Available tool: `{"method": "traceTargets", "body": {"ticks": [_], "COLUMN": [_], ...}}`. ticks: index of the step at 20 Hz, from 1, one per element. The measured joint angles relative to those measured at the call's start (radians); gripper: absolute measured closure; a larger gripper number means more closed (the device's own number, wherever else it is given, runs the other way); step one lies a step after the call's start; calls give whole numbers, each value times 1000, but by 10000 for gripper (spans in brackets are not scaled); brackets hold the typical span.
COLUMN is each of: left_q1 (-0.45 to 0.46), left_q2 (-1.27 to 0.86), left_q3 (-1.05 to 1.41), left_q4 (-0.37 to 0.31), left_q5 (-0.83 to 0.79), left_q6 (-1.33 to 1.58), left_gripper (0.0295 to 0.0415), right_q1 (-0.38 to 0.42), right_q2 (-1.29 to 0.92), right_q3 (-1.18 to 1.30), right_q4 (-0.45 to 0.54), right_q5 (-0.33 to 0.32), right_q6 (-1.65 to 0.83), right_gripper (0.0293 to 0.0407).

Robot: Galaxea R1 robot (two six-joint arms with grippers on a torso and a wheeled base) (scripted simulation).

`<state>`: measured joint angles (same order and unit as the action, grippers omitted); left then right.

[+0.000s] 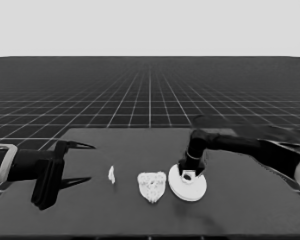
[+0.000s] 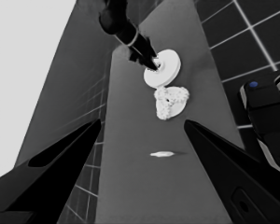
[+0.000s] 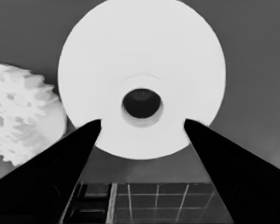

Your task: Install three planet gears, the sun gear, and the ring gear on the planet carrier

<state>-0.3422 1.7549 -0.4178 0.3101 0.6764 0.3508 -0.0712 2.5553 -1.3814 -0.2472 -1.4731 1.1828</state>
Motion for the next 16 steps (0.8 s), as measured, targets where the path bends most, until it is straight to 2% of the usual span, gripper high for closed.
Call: {"method": "traceTargets", "body": {"ticks": [3, 8, 9, 16], "left_q1": [0, 0, 0, 0], "left_q2": [0, 0, 0, 0], "left_q3": [0, 0, 0, 0], "left_q4": [0, 0, 0, 0], "left_q5": [0, 0, 0, 0], "left_q6": [0, 0, 0, 0], "left_gripper": [326, 326, 326, 326], "right_q1": [-57, -69, -69, -69], "right_q2": [17, 22, 22, 22], "right_q3": [-47, -59, -60, -60], "right_q4": [-47, -57, -58, -58], "right_q5": [29, 37, 37, 37], "right_q6": [-20, -25, -25, -26], "right_gripper": [315, 315, 350, 351]}}
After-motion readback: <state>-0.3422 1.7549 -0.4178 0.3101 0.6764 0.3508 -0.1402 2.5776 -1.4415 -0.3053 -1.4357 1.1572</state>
